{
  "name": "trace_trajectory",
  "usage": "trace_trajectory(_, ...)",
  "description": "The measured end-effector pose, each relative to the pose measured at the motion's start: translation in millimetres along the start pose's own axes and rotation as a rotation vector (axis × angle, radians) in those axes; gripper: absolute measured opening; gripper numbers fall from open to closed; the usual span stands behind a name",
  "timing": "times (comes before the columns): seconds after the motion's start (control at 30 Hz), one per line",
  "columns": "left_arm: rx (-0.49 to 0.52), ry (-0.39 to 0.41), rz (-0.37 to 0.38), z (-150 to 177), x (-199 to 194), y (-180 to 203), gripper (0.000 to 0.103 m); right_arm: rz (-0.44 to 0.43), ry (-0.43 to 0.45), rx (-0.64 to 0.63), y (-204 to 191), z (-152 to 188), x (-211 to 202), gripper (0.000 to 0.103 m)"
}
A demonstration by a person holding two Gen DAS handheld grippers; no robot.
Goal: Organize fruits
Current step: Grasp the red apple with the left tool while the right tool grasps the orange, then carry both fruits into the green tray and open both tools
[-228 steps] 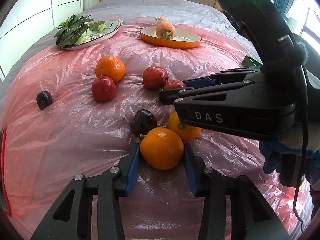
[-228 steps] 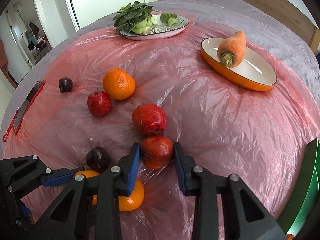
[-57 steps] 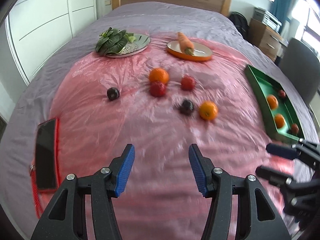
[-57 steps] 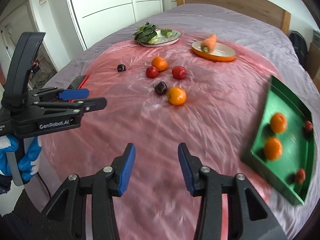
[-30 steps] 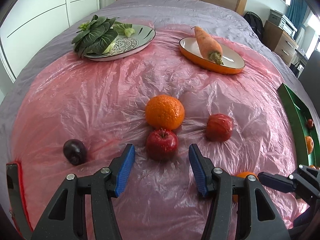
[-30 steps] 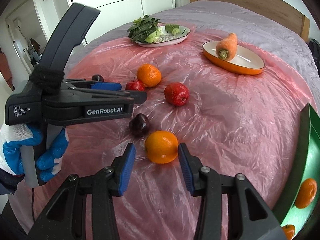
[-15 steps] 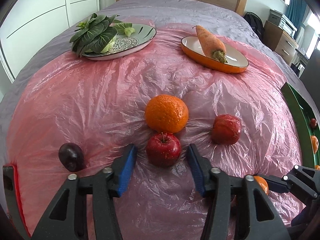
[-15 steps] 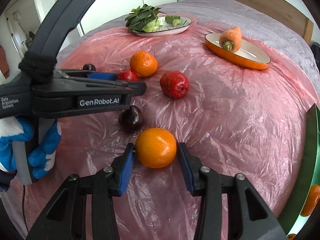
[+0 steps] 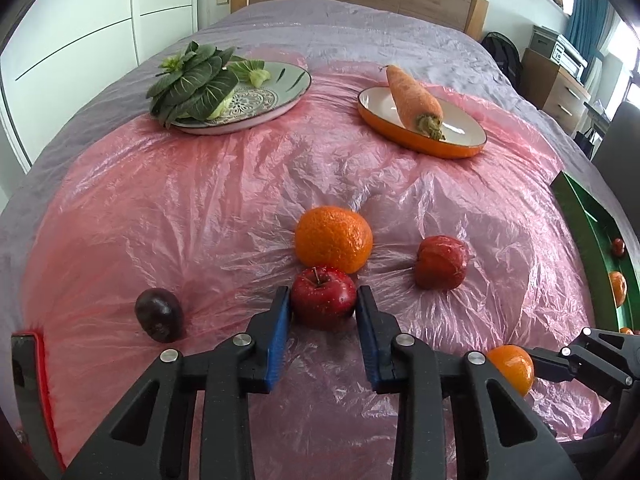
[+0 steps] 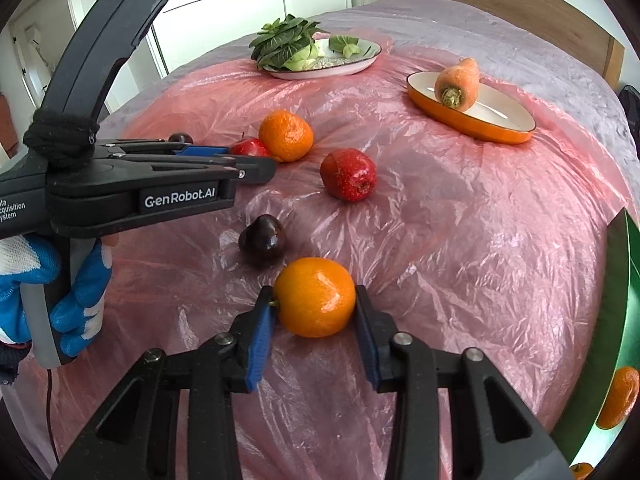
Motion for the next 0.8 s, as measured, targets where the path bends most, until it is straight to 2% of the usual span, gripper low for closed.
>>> trace_trajectory(0.47, -0.015, 0.018, 0.016, 9.9, -34.6, -2.4, 0.028, -0.005, 0.025, 0.018, -6.8, 6.9, -29.3, 0.062)
trace_trajectory(0.8, -0.011, 0.023, 0.019, 37.0, -77.7, 2.3, 0.028, 0.000, 0.046, 0.032, -17.0, 30.5, -68.8, 0.062)
Point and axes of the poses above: each gripper's, at about its wrist camera, not at the fingertips, and x roughly the way its jaws point, y to its right, z to its underside, the point moved 1 cm from there along x, roughly the way its jaws point, and after that the axes turned 6 degrees about -y, right-handed, at the moved point
